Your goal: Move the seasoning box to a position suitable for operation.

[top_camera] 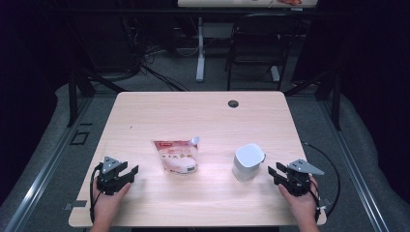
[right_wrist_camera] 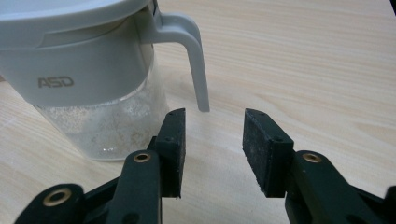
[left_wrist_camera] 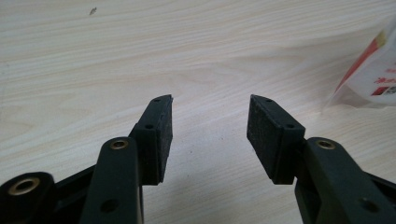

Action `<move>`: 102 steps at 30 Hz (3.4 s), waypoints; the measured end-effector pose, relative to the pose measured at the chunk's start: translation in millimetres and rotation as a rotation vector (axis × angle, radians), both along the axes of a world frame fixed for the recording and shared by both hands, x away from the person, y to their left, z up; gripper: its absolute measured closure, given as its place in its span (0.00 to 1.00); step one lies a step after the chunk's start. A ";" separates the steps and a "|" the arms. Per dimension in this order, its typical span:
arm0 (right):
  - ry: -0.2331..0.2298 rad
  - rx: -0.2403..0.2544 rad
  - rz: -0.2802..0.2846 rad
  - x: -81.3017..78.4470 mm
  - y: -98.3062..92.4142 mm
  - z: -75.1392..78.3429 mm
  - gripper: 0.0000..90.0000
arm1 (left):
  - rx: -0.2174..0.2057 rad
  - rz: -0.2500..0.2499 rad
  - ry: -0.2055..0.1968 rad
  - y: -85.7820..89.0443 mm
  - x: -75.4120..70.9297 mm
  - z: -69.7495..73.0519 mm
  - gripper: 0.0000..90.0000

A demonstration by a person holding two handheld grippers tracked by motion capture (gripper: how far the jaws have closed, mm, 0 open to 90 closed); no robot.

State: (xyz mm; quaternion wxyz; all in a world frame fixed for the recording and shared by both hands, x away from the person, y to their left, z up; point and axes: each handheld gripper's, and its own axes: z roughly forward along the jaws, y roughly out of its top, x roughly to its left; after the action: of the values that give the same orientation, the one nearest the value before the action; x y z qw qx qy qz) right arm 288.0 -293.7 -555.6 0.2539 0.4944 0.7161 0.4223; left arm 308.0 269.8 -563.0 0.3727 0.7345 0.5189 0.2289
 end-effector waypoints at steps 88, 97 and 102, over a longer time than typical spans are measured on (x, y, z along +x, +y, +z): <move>-0.010 -0.101 0.114 7.7 28.4 5.2 0.66 | -0.064 -0.040 0.003 5.6 -2.1 4.0 0.64; -0.033 -0.090 0.101 14.9 27.9 4.8 0.69 | -0.061 -0.039 0.004 5.1 -1.8 3.5 0.64; -0.024 -0.090 0.116 15.8 28.7 4.6 0.75 | -0.060 -0.041 0.006 5.2 -1.7 3.5 0.64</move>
State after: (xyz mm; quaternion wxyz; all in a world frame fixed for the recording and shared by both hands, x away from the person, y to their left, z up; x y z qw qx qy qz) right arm 303.8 -265.0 -551.0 0.2595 0.4349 0.7588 0.4095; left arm 306.4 275.0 -559.4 0.3973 0.7342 0.5116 0.2033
